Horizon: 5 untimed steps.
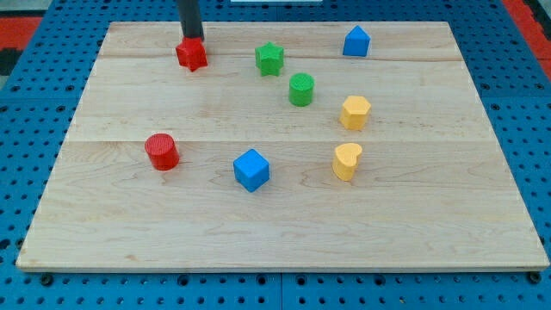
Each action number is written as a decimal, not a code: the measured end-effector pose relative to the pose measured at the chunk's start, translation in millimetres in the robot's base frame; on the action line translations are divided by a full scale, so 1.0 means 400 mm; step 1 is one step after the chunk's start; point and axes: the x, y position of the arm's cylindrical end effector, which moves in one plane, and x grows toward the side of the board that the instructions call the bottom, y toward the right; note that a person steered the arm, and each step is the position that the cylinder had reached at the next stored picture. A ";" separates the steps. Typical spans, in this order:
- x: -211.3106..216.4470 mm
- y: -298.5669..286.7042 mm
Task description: Push the red star vertically to the top of the red circle
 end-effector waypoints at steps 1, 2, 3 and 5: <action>0.070 0.008; 0.078 -0.041; 0.125 -0.043; 0.138 -0.068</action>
